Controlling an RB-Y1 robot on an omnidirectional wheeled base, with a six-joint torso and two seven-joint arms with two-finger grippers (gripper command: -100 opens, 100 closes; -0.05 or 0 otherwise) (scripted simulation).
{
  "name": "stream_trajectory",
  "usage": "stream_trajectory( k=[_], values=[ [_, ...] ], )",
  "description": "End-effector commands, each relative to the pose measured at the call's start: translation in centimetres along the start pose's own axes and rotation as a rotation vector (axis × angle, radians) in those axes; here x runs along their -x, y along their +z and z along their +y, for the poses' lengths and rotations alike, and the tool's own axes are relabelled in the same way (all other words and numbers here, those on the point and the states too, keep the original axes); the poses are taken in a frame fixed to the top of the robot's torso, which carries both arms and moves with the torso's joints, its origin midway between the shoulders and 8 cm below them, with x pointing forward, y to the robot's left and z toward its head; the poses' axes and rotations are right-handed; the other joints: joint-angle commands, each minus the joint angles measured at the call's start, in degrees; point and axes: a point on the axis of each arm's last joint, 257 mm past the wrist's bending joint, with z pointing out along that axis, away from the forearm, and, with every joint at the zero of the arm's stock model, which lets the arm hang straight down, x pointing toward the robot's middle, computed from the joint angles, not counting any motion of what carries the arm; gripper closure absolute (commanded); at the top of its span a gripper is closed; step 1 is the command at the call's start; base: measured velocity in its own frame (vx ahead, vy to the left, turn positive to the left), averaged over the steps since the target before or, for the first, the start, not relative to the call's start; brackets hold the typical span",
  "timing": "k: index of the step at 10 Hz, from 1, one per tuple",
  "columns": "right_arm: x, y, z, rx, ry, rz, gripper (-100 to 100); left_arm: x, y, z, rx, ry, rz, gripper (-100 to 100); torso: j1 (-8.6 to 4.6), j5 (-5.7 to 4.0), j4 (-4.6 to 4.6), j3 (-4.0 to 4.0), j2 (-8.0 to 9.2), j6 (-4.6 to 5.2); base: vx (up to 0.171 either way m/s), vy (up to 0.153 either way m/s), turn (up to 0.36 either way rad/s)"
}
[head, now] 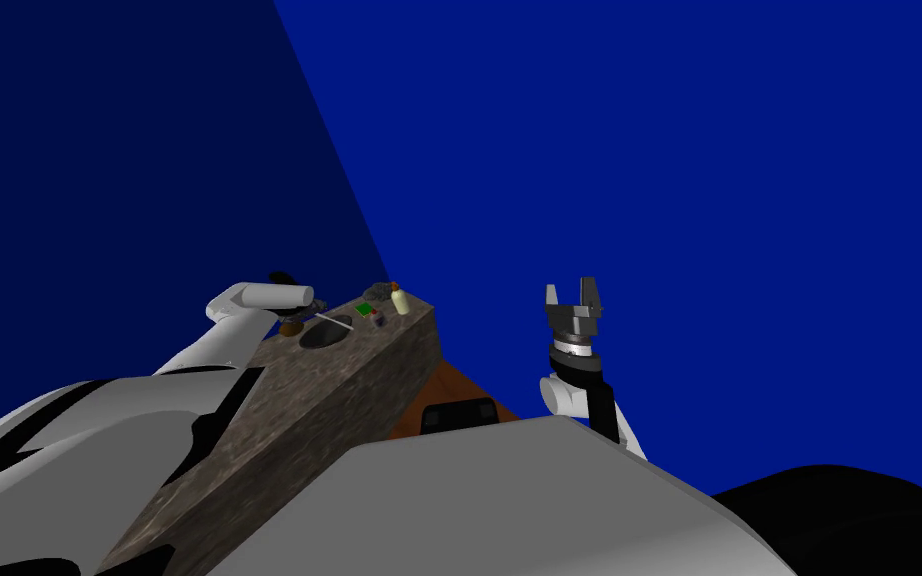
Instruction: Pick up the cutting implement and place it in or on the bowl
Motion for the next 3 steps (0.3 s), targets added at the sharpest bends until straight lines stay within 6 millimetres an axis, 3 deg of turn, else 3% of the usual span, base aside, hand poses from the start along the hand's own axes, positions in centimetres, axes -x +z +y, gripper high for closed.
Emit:
stream_trajectory(
  k=[1, 3],
  values=[
    [0.00, 0.00, 0.00, 0.000, 0.000, 0.000, 0, 0.00, 0.00, 0.00, 0.000, 0.000, 0.000, 0, 0.00, 0.00, 0.00, 0.00, 0.00, 0.00, 0.000, 0.000, 0.000],
    [0.00, 0.00, 0.00, 0.000, 0.000, 0.000, 0, 0.00, 0.00, 0.00, 0.000, 0.000, 0.000, 0, 0.00, 0.00, 0.00, 0.00, 0.00, 0.00, 0.000, 0.000, 0.000]
  ],
)
